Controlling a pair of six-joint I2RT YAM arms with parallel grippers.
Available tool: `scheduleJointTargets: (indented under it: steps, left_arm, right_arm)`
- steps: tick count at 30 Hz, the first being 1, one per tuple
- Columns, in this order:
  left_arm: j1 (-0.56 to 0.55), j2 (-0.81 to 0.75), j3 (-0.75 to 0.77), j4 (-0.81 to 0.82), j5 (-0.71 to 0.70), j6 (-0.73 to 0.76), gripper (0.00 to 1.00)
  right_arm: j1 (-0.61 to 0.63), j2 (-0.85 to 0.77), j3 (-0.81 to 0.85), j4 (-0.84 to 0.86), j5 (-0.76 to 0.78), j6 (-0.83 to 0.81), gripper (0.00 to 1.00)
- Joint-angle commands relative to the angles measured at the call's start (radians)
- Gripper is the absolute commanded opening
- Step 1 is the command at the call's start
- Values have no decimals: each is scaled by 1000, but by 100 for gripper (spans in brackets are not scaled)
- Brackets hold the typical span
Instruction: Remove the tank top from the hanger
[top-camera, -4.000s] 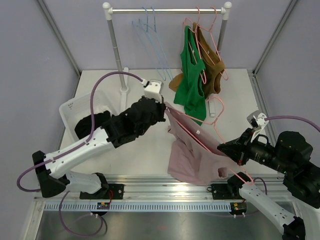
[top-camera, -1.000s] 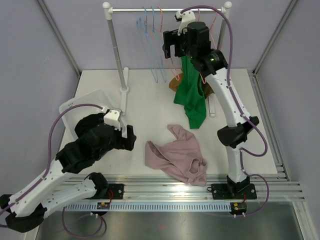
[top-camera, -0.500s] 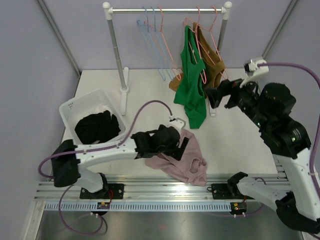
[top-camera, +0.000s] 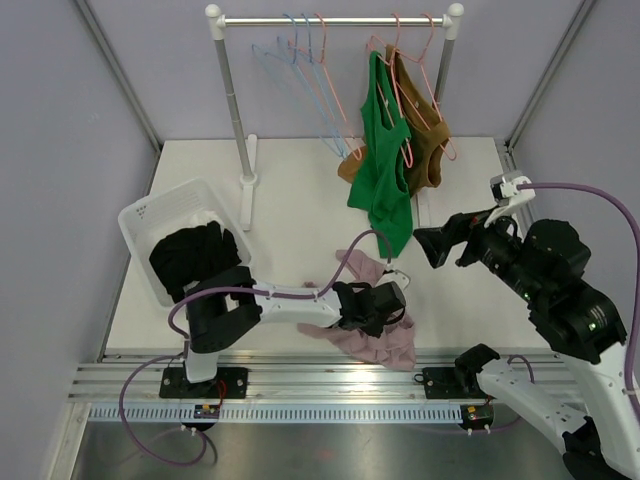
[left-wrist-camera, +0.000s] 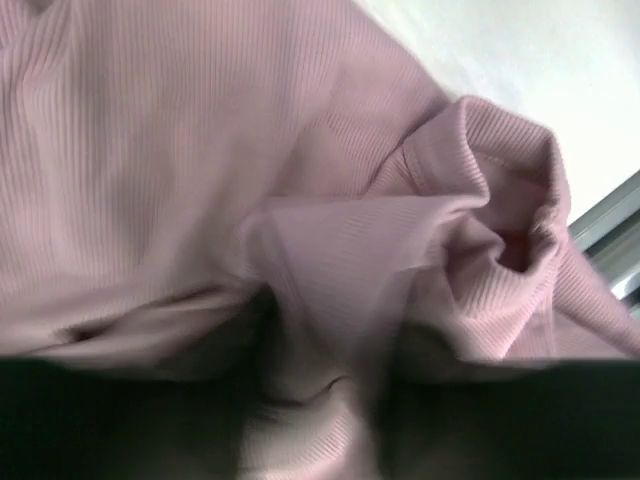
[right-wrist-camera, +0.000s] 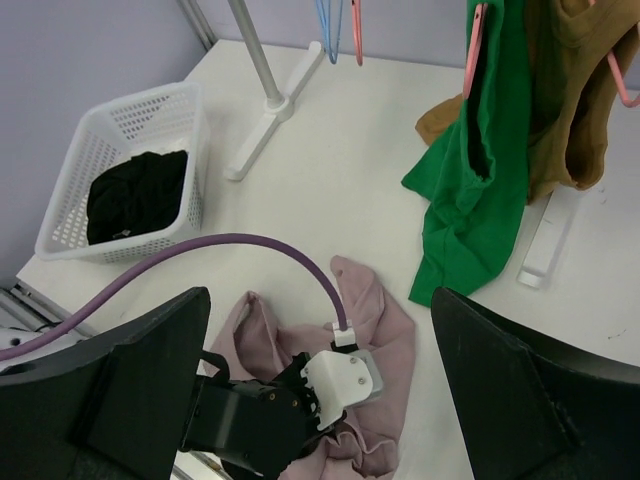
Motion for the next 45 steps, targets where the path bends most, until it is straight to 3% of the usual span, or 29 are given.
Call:
scheduleJointTargets:
  steps: [1, 2, 10, 15, 23, 29, 34, 38, 41, 45]
  left_arm:
    - [3, 31, -8, 13, 1, -17, 11]
    - [3, -1, -8, -15, -22, -26, 0]
    - [62, -377, -11, -242, -313, -16, 0]
    - [216, -615, 41, -352, -378, 32, 0]
    - [502, -802, 248, -576, -438, 142, 0]
    - [838, -809, 387, -622, -320, 248, 0]
    - [1169, -721, 424, -607, -90, 297, 0]
    - [1268, -600, 456, -584, 75, 282, 0]
    - [1328, -479, 482, -598, 76, 253, 0]
    - [1406, -378, 379, -543, 11, 183, 0]
  right_arm:
    - [-4, -51, 10, 23, -27, 15, 99]
    - [-4, -56, 9, 26, -24, 15, 100]
    - [-4, -67, -8, 27, -8, 11, 100]
    - [-4, -61, -22, 41, -4, 7, 99]
    - [-2, -35, -16, 66, -5, 2, 99]
    - [-4, -6, -39, 102, -14, 2, 100]
    - [-4, 22, -45, 125, -41, 10, 99]
    - [-4, 33, -52, 147, -64, 13, 100]
    - [-4, 44, -57, 155, -74, 13, 99]
    - [-4, 76, -39, 165, 5, 39, 99]
